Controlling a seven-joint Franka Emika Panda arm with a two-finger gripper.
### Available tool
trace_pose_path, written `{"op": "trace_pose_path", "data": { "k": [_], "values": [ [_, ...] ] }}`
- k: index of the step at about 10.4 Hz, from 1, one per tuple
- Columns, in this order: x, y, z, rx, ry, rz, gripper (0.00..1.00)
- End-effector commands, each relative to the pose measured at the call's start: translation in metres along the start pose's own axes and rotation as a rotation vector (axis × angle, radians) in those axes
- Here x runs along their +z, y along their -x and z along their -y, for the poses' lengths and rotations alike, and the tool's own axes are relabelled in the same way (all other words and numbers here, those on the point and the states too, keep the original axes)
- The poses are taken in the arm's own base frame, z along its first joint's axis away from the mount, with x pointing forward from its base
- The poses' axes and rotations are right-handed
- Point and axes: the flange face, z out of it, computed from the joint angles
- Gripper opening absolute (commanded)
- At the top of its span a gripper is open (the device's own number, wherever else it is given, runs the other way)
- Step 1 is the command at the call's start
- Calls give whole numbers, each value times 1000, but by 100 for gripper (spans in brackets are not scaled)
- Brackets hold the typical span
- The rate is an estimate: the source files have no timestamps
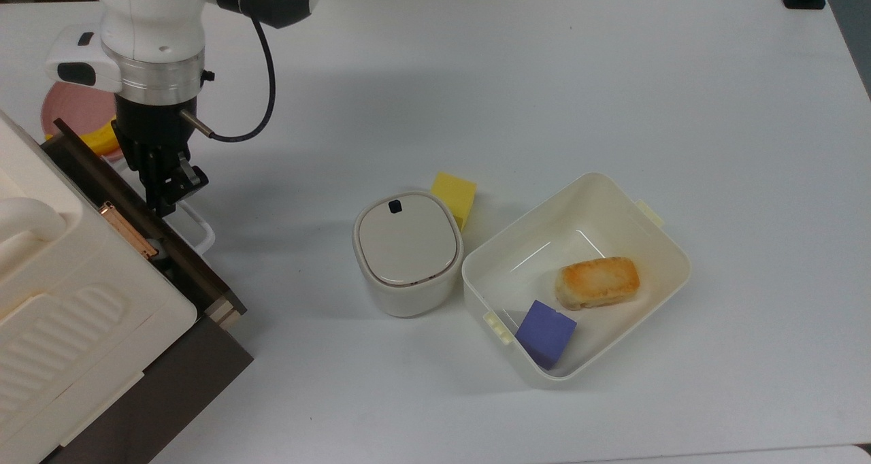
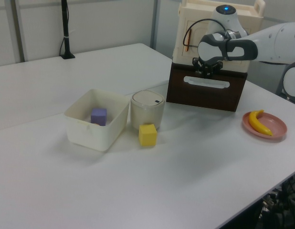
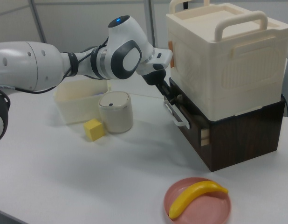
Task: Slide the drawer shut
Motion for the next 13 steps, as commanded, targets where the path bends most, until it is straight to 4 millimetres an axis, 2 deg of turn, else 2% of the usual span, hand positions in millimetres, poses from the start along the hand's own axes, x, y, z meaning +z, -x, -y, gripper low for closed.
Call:
{"op": "trace_pose_path", "data": {
  "k": [1,7,8,9,10,11,12,13],
  "values": [
    [6,-12,6,-9,7,-62,16],
    [6,-36,-3,10,9,-122,16],
    [2,-36,-4,7,6,-127,16],
    [-18,-36,2,-2,-9,-140,17],
    [-31,-22,12,-23,-13,-111,18],
    [-38,7,40,-93,12,-20,22],
    [-37,34,62,-182,49,79,27],
    [-40,63,83,-273,57,186,47]
  ]
}}
